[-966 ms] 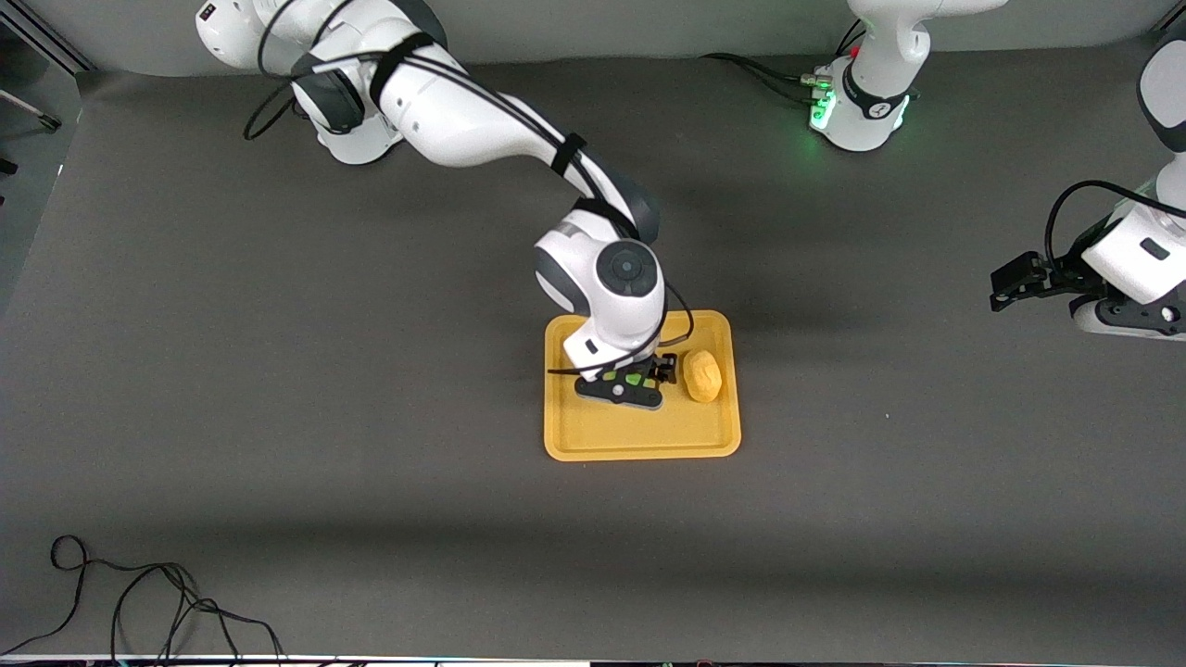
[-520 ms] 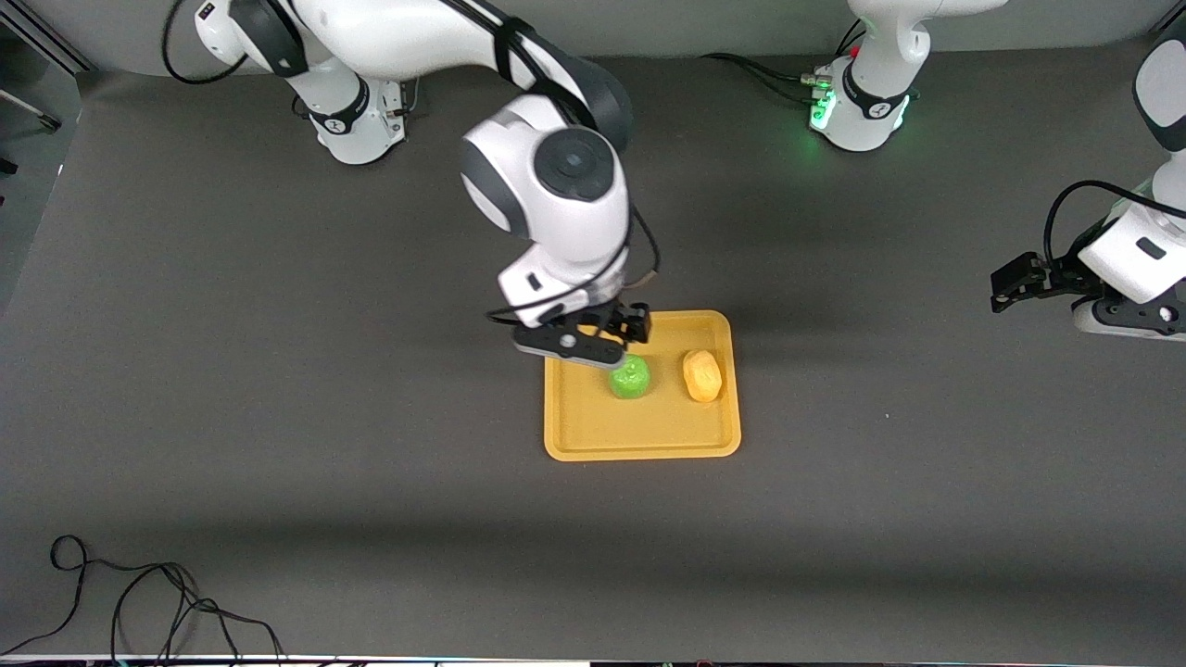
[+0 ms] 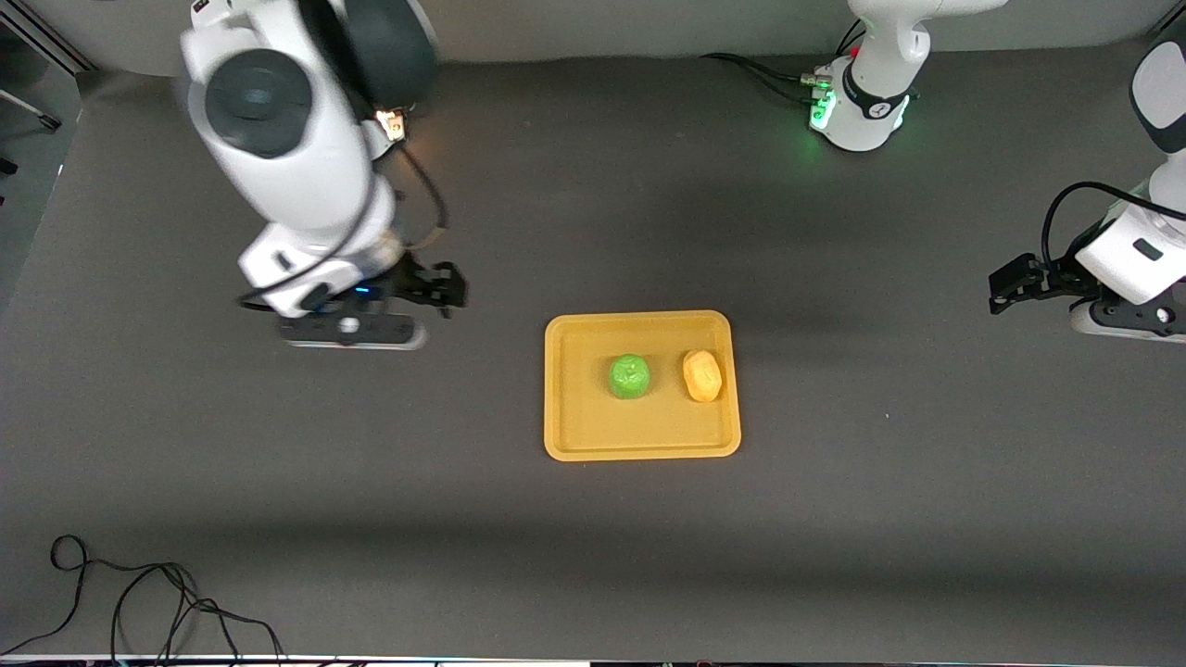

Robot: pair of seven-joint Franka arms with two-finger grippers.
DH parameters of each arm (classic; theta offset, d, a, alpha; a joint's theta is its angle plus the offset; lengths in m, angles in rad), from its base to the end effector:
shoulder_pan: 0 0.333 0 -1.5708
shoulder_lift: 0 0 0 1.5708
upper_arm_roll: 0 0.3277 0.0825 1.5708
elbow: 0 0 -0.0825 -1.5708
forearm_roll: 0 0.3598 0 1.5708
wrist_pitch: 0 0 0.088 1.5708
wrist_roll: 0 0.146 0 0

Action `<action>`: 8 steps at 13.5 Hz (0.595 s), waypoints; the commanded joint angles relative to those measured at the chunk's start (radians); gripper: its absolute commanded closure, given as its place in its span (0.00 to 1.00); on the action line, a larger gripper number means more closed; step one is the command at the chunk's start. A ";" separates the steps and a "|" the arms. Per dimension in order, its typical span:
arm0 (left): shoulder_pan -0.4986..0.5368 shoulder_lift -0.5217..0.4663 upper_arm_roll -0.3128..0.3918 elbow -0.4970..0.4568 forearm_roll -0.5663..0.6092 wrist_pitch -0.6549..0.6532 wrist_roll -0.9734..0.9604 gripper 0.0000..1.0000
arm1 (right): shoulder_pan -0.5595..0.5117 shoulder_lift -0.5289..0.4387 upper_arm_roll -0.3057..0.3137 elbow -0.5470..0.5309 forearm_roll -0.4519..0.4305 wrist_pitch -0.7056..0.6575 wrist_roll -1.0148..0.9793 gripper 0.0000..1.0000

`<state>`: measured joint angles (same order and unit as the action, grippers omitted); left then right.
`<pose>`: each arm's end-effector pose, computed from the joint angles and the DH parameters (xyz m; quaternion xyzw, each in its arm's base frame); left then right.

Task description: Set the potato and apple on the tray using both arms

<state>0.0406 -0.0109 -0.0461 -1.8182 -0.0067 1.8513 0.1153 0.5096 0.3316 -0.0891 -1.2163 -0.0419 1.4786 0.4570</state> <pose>0.5424 -0.0038 0.5155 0.9980 -0.0595 0.0221 0.0018 0.5647 0.2558 0.5559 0.9986 -0.0175 -0.0156 0.0465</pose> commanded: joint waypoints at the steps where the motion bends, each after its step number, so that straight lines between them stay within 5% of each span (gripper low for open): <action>1: -0.005 -0.020 -0.003 -0.009 0.016 -0.006 -0.019 0.01 | -0.141 -0.228 0.017 -0.296 0.003 0.090 -0.179 0.00; 3: -0.005 -0.014 -0.003 -0.009 0.008 0.008 -0.019 0.01 | -0.257 -0.307 0.032 -0.399 0.005 0.140 -0.294 0.00; 8: -0.005 -0.018 -0.003 -0.022 0.008 0.003 -0.017 0.01 | -0.472 -0.309 0.060 -0.398 0.008 0.132 -0.403 0.00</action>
<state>0.0403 -0.0118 -0.0491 -1.8216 -0.0068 1.8523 0.1152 0.0810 0.0398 -0.0491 -1.5888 -0.0404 1.5900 0.0730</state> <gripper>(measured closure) 0.004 0.000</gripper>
